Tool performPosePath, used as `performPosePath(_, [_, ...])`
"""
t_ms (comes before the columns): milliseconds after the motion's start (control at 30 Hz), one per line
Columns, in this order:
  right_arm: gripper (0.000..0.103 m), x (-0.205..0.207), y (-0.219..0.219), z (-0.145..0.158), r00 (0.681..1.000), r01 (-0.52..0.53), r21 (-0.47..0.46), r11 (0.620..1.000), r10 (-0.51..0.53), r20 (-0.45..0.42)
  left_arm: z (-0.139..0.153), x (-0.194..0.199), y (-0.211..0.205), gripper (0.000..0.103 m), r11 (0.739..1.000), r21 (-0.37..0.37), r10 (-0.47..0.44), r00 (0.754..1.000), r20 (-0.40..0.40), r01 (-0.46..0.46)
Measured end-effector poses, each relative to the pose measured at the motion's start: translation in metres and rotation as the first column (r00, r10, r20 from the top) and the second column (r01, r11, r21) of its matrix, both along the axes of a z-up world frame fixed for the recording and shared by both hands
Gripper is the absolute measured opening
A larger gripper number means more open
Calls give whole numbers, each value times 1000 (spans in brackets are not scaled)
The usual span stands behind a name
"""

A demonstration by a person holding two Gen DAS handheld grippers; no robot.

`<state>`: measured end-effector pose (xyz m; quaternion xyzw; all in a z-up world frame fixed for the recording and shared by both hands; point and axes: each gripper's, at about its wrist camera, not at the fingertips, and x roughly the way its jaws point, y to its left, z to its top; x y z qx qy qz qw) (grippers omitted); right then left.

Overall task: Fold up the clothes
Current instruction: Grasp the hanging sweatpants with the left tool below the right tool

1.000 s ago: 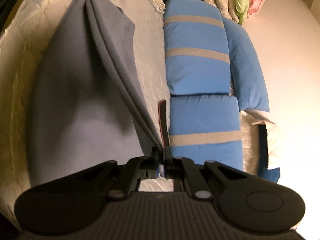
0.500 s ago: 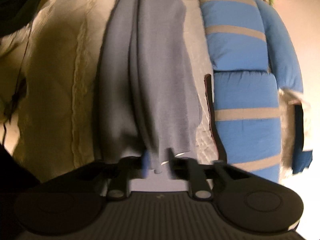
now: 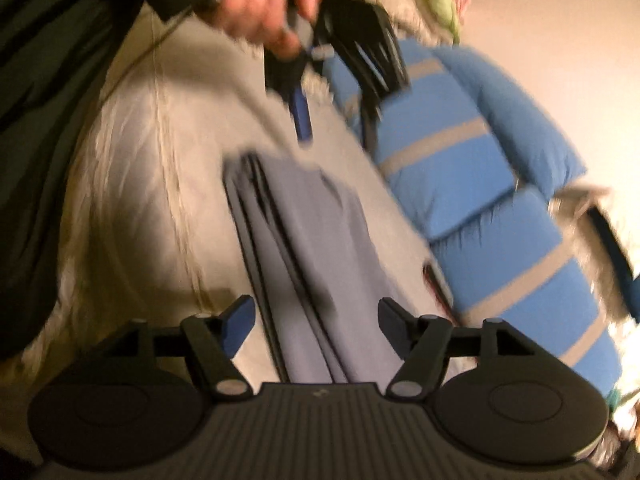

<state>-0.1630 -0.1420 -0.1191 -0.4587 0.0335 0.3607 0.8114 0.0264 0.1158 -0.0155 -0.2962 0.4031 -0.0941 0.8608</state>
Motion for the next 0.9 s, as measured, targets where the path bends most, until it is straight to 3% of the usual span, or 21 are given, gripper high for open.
performPosePath(200, [79,-1,57,-18,993,-23,-49,999,28,118,-13,-3,11,69,995,-104,-9,999,-50,4])
performPosePath(300, [79,1,67,-23,986,-23,-76,997,35,161,-19,-4,19,69,981,-191,-33,996,-78,17])
performPosePath(500, [80,-2,61,-14,993,1,-34,999,3,119,-44,-6,25,69,933,-354,-142,973,-182,69])
performPosePath(633, [81,-5,58,-11,993,-5,-19,1000,7,119,-61,2,16,67,933,-352,-174,948,-266,73])
performPosePath(667, [82,-6,59,-12,993,-6,-19,1000,8,120,-65,4,13,65,934,-349,-181,943,-280,75])
performPosePath(700, [83,-7,61,-13,992,-4,-23,1000,7,125,-67,5,10,42,932,-353,-190,939,-287,81])
performPosePath(767, [84,-9,64,-16,991,0,-31,1000,4,133,-71,7,4,18,929,-359,-208,931,-300,92])
performPosePath(833, [84,-9,70,-19,989,10,-33,999,-5,150,-69,7,4,18,925,-369,-207,934,-292,90])
performPosePath(900, [85,-9,77,-21,984,28,-28,999,-22,179,-66,5,11,17,900,-430,-205,943,-262,76])
